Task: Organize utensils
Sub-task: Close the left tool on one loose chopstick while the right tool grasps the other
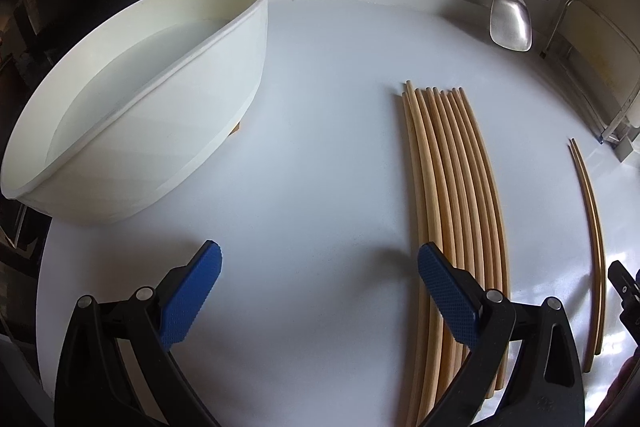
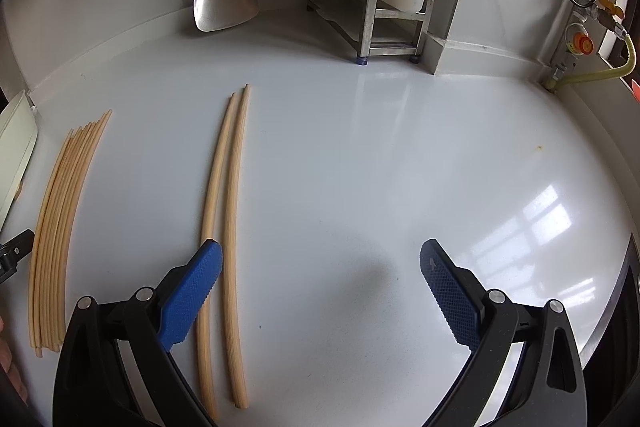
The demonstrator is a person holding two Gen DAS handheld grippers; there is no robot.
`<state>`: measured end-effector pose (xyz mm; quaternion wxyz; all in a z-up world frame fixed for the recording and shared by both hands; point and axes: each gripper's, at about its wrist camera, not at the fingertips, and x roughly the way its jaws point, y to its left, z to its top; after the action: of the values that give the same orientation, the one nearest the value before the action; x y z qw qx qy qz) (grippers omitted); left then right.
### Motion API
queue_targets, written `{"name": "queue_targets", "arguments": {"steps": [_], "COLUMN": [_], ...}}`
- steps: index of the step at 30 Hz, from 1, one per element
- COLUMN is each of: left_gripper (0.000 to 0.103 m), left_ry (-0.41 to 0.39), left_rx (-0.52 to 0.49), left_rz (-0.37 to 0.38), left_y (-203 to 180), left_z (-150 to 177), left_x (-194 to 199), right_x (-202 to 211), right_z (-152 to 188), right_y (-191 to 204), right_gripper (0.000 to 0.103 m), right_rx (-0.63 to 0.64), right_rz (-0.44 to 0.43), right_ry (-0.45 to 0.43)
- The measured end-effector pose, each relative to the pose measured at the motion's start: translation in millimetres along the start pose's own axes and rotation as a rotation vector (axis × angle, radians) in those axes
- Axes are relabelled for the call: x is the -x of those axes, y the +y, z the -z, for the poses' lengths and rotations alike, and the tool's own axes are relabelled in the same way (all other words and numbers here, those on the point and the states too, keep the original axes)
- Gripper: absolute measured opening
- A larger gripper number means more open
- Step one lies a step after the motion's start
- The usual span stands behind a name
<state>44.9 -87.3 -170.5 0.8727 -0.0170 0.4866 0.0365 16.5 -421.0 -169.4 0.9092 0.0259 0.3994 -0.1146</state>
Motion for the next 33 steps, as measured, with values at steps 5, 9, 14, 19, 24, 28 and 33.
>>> {"name": "queue_targets", "arguments": {"steps": [5,9,14,19,24,28,33], "left_gripper": [0.097,0.097,0.098,0.098,0.098,0.098,0.092], "left_ry": [-0.002,-0.005,-0.006,0.003,0.004,-0.002,-0.002], "left_rx": [-0.022,-0.017,-0.017,-0.007,0.007,0.005,0.002], "left_rz": [0.005,0.002,-0.007,-0.016,-0.023,-0.031,-0.025], "left_y": [-5.9,-6.3,-6.9,-5.0,-2.9,-3.5,-5.1], "left_z": [0.9,0.0,-1.4,-2.3,-4.1,-5.0,-4.8], "left_x": [0.0,-0.4,-3.3,-8.6,-9.8,-10.0,-8.5], "right_x": [-1.3,-1.7,-1.7,-1.3,-3.3,-6.3,-4.2], "right_z": [0.0,0.5,1.8,2.2,2.8,3.1,6.0], "right_y": [-1.8,-2.6,-0.7,1.0,2.3,6.8,15.3], "right_gripper": [0.095,0.095,0.095,0.095,0.095,0.094,0.094], "right_rx": [-0.005,-0.003,0.003,0.008,0.019,0.051,0.107], "right_rz": [-0.002,-0.002,0.004,0.001,0.013,0.032,0.022], "right_ry": [0.004,0.006,0.001,-0.001,0.002,0.002,-0.030]}}
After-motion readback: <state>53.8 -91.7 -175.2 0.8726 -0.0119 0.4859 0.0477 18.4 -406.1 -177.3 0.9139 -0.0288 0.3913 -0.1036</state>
